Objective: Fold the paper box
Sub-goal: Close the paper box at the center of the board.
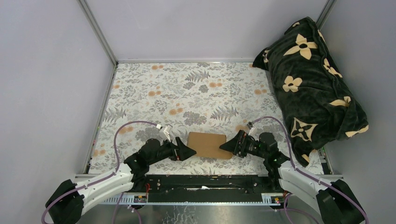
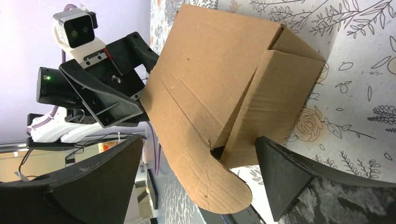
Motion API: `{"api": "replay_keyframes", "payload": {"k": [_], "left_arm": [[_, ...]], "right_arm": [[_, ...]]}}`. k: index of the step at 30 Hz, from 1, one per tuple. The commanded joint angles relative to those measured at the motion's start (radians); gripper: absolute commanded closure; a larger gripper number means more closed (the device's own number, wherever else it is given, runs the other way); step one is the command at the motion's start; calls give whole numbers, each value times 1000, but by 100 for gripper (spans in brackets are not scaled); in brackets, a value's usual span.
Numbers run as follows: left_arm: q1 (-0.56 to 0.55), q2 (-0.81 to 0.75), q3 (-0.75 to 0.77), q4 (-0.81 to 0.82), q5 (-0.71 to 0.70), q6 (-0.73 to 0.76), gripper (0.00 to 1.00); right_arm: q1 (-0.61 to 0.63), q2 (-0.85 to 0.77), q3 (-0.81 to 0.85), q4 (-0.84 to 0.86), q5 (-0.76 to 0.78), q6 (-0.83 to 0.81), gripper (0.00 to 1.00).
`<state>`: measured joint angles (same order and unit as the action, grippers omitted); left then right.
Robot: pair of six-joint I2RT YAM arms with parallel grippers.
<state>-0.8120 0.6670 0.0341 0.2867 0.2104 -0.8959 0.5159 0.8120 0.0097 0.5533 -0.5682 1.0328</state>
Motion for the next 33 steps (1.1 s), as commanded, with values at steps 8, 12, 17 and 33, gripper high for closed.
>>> {"api": "replay_keyframes", "payload": {"k": [8, 12, 17, 33], "left_arm": [[-28, -64, 71, -52, -8, -21, 1], [-36, -74, 80, -66, -17, -24, 1], [-42, -85, 102, -101, -21, -29, 1], [-50, -76, 196, -185, -13, -44, 1]], "right_arm": [[-3, -65, 82, -49, -36, 21, 1], [-2, -78, 93, -62, -34, 26, 0], [-2, -85, 104, -67, -34, 39, 0], [-2, -91, 142, -65, -42, 94, 0]]}}
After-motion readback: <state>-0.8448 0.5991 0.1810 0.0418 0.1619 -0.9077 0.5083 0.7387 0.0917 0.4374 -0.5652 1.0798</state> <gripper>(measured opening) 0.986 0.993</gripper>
